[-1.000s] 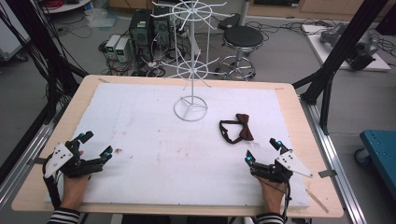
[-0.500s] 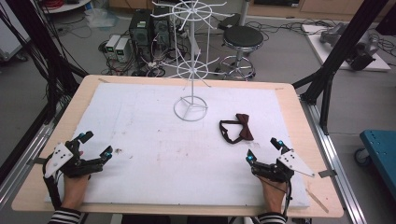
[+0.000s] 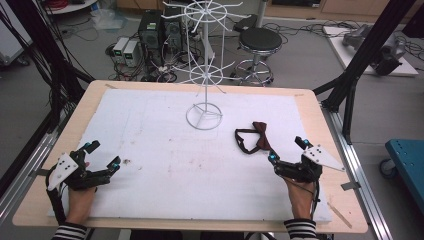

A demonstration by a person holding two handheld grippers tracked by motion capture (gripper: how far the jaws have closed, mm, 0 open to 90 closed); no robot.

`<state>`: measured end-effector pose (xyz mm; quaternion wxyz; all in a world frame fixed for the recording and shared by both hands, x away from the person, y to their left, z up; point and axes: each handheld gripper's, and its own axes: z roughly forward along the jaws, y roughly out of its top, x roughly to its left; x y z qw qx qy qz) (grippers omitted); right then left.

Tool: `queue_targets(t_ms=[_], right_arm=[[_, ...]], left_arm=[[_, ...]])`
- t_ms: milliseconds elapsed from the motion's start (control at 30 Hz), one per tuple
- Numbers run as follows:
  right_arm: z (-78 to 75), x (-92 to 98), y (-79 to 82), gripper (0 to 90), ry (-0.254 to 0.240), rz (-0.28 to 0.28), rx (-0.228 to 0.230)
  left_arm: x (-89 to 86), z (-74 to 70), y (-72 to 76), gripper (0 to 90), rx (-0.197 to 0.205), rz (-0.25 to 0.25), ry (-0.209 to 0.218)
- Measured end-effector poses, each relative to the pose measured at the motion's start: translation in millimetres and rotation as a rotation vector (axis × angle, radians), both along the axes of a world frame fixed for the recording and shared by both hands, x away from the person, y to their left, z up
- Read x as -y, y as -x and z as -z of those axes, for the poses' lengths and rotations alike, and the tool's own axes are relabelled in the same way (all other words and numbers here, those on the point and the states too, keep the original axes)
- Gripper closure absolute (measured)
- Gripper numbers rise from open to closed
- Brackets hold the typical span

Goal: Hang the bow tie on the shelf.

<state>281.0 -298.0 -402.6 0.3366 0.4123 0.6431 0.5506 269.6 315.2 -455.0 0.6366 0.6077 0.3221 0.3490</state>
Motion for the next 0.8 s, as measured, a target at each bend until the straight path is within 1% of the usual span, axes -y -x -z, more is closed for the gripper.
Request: queue_targets(t_ms=[33, 67, 100, 133, 167, 200, 300, 333, 367, 400, 433, 500, 600, 633, 667, 733, 767, 800], right_arm=[[0.0, 0.0, 0.0, 0.9, 0.000, 0.000, 0.000], [-5.1, -0.8, -4.6, 0.9, 0.003, -0.001, -0.019], [-5.1, -0.8, -4.6, 0.9, 0.003, -0.001, -0.019], [-12.2, -2.2, -10.8, 0.9, 0.013, -0.004, -0.045], [-12.2, -2.2, -10.8, 0.9, 0.013, -0.004, -0.045], [-15.4, -3.1, -13.7, 0.9, 0.016, -0.003, -0.057], [-23.7, -4.3, -25.6, 0.9, 0.038, -0.010, -0.091], [-27.5, -4.7, -31.2, 0.9, 0.054, -0.015, -0.113], [-29.7, -4.8, -34.7, 0.9, 0.059, -0.018, -0.123], [-29.7, -4.8, -34.7, 0.9, 0.059, -0.018, -0.123], [-31.4, -5.2, -37.3, 0.9, 0.055, -0.021, -0.130], [-34.4, -5.6, -43.4, 0.9, 0.061, -0.029, -0.150], [-38.2, -6.6, -52.6, 0.9, 0.071, -0.032, -0.169], [-40.4, -7.4, -59.3, 0.9, 0.084, -0.035, -0.189], [-40.4, -7.4, -59.3, 0.9, 0.084, -0.035, -0.189], [-42.4, -8.2, -65.9, 0.9, 0.101, -0.032, -0.211], [-44.4, -9.2, -72.4, 0.9, 0.106, -0.030, -0.230], [-45.3, -9.4, -75.5, 0.9, 0.104, -0.035, -0.239]], left_arm=[[0.0, 0.0, 0.0, 6.8, 0.000, 0.000, 0.000], [0.0, -0.1, 0.0, 6.8, 0.000, 0.000, -0.001], [0.1, 0.0, 0.0, 6.8, 0.000, 0.000, 0.000], [0.0, 0.0, 0.0, 6.8, 0.000, 0.000, 0.000], [0.1, 0.0, 0.0, 6.8, 0.000, 0.000, 0.000], [0.2, 0.0, -0.1, 6.8, 0.001, -0.001, 0.003], [0.0, -0.1, 0.1, 6.8, 0.000, 0.001, -0.002], [0.1, 0.0, 0.1, 6.8, 0.000, 0.000, -0.001], [0.0, 0.0, 0.0, 6.8, 0.001, 0.001, -0.002], [0.0, 0.0, 0.0, 6.8, 0.000, 0.000, 0.000], [0.1, 0.1, 0.0, 6.8, 0.001, -0.001, 0.000], [0.2, 0.1, -0.1, 6.8, 0.001, -0.001, 0.003], [0.2, 0.1, 0.0, 6.8, 0.001, -0.001, 0.003], [0.0, 0.0, 0.1, 6.8, 0.000, 0.000, 0.000], [0.2, 0.1, -0.1, 6.8, 0.001, -0.001, 0.003], [0.1, 0.0, 0.0, 6.8, 0.001, 0.000, 0.000], [0.1, 0.0, 0.0, 6.8, 0.001, 0.000, 0.000], [0.0, -0.1, 0.0, 6.8, 0.001, 0.001, -0.002]])
